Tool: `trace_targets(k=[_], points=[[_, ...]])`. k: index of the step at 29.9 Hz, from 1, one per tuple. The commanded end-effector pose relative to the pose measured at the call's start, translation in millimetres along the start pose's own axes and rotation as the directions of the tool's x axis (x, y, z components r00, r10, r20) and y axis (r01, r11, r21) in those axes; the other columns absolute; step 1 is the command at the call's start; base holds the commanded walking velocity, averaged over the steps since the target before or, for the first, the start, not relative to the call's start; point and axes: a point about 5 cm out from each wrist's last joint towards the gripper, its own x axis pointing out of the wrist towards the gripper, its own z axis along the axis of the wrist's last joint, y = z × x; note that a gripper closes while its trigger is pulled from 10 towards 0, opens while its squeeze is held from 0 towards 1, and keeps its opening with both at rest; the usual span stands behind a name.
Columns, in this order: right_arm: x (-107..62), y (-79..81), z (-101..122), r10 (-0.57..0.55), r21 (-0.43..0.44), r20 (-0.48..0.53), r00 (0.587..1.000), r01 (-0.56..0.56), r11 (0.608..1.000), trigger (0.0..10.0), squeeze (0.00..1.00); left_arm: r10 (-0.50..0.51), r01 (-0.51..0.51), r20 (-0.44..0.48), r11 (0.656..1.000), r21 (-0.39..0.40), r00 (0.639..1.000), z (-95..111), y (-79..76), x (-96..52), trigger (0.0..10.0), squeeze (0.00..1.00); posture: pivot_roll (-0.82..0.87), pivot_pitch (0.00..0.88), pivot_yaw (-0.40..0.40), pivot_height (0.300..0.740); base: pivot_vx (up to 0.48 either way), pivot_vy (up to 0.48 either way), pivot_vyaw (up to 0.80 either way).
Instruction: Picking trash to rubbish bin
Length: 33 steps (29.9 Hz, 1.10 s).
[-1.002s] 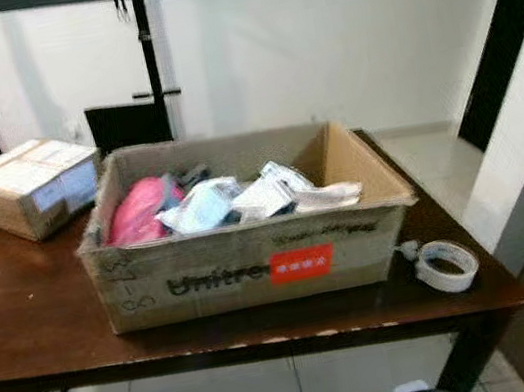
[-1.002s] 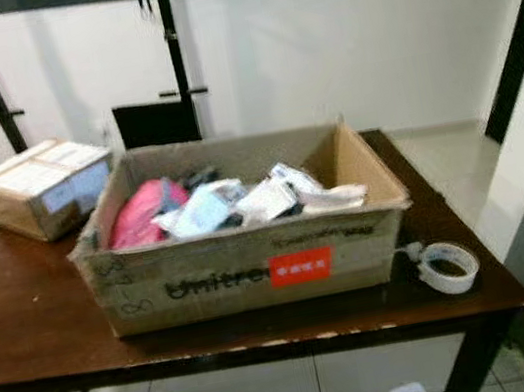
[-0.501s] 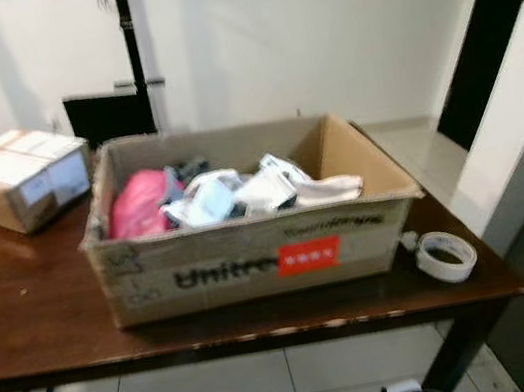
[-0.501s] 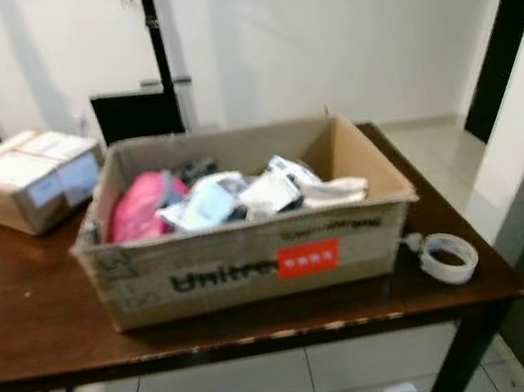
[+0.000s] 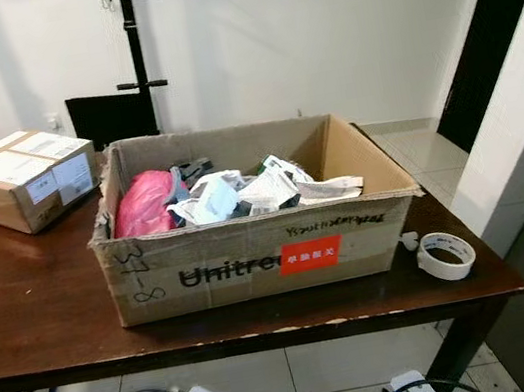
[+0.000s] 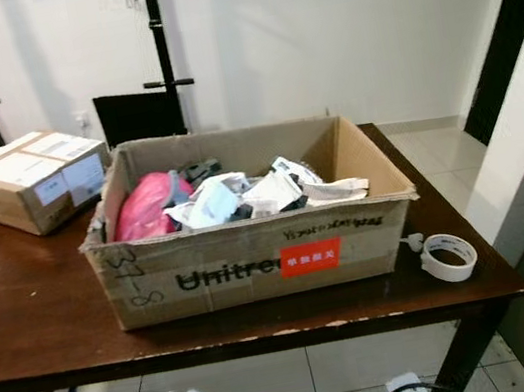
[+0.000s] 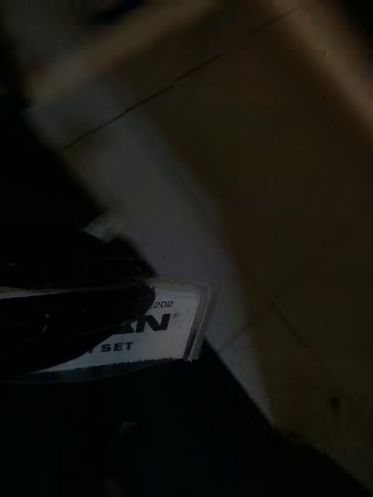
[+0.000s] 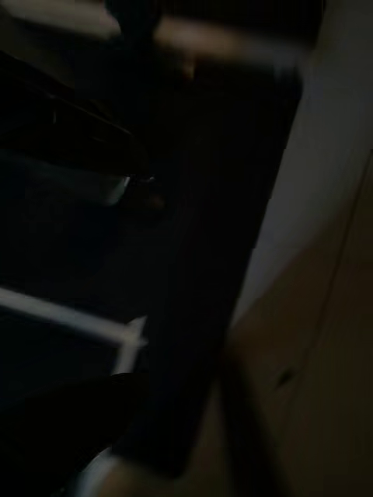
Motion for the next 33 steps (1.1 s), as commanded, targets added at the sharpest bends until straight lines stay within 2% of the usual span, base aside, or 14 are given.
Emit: trace_targets(k=[1,7,10,13,15,17,19,20,21,23,24,26,30,33], points=[[-2.2,-1.1,12.7,0.129,-0.097,0.03,0.991,-0.125,0.987,10.0,0.0,-0.112,0.11,0.017,0.987,0.122,0.994,10.9,-1.0,-3.0,10.0,0.0,0.03,0.038,-0.071,0.74,0.0,0.0,0.0],[-19.8,-17.5,55.9,0.355,-0.251,0.117,0.927,-0.319,0.914,10.0,0.0,-0.304,0.275,0.152,0.943,0.187,0.941,63.3,7.5,-19.6,10.0,0.0,0.03,0.038,-0.069,0.74,0.0,0.0,0.0],[-46.9,-28.7,94.8,0.521,-0.364,0.165,0.838,-0.439,0.821,10.0,0.0,-0.391,0.344,0.282,0.917,0.202,0.876,113.4,19.9,-42.4,10.0,0.0,0.03,0.037,-0.066,0.74,0.0,0.0,0.0],[-55.0,-35.1,108.9,0.533,-0.388,0.192,0.824,-0.435,0.812,10.0,0.0,-0.416,0.365,0.323,0.907,0.208,0.85,130.5,24.6,-50.8,10.0,0.0,0.03,0.035,-0.064,0.74,0.0,0.0,0.0],[-74.2,-48.9,142.9,0.536,-0.405,0.301,0.789,-0.403,0.821,10.0,0.0,-0.415,0.37,0.477,0.909,0.19,0.775,169.9,40.1,-69.1,10.0,0.0,0.03,0.03,-0.065,0.74,0.0,0.0,0.0],[-74.2,-48.9,142.9,0.536,-0.405,0.301,0.789,-0.403,0.821,10.0,0.0,-0.415,0.37,0.477,0.909,0.19,0.775,169.9,40.1,-69.1,10.0,0.0,0.03,0.03,-0.065,0.74,0.0,0.0,0.0],[-83.8,-54.4,156.8,0.537,-0.407,0.355,0.765,-0.391,0.826,10.0,0.0,-0.405,0.372,0.548,0.911,0.177,0.732,185.0,47.7,-78.6,10.0,0.0,0.03,0.03,-0.065,0.74,0.0,0.0,0.0],[-96.9,-60.2,173.6,0.537,-0.404,0.429,0.726,-0.378,0.833,10.0,0.0,-0.378,0.364,0.641,0.917,0.161,0.668,202.8,60.3,-90.6,10.0,0.0,0.03,0.027,-0.065,0.74,0.0,0.0,0.0],[-96.9,-60.2,173.6,0.537,-0.404,0.429,0.726,-0.378,0.833,10.0,0.0,-0.378,0.364,0.641,0.917,0.161,0.668,202.8,60.3,-90.6,10.0,0.0,0.03,0.027,-0.065,0.74,0.0,0.0,0.0],[-131.2,-67.8,210.1,0.547,-0.414,0.592,0.592,-0.359,0.837,10.0,0.0,-0.327,0.317,0.792,0.932,0.178,0.516,243.9,87.2,-118.6,10.0,0.0,0.03,0.021,-0.064,0.74,0.0,0.0,0.0],[-131.2,-67.8,210.1,0.547,-0.414,0.592,0.592,-0.359,0.837,10.0,0.0,-0.327,0.317,0.792,0.932,0.178,0.516,243.9,87.2,-118.6,10.0,0.0,0.03,0.021,-0.064,0.74,0.0,0.0,0.0],[-155.8,-68.7,230.2,0.565,-0.434,0.673,0.478,-0.364,0.824,10.0,0.0,-0.31,0.278,0.856,0.938,0.206,0.413,273.3,100.7,-136.8,10.0,0.0,0.03,0.016,-0.064,0.74,0.0,0.0,0.0],[-177.7,-67.7,246.7,0.587,-0.464,0.726,0.358,-0.376,0.802,10.0,0.0,-0.29,0.227,0.893,0.949,0.22,0.345,308.2,114.1,-147.8,10.0,0.0,0.03,0.012,-0.066,0.74,0.0,0.0,0.0],[-185.9,-65.6,254.5,0.585,-0.47,0.749,0.309,-0.375,0.799,10.0,0.0,-0.256,0.18,0.904,0.962,0.204,0.343,323.8,121.6,-147.4,10.0,0.0,0.03,0.011,-0.065,0.74,0.0,0.0,0.0]])
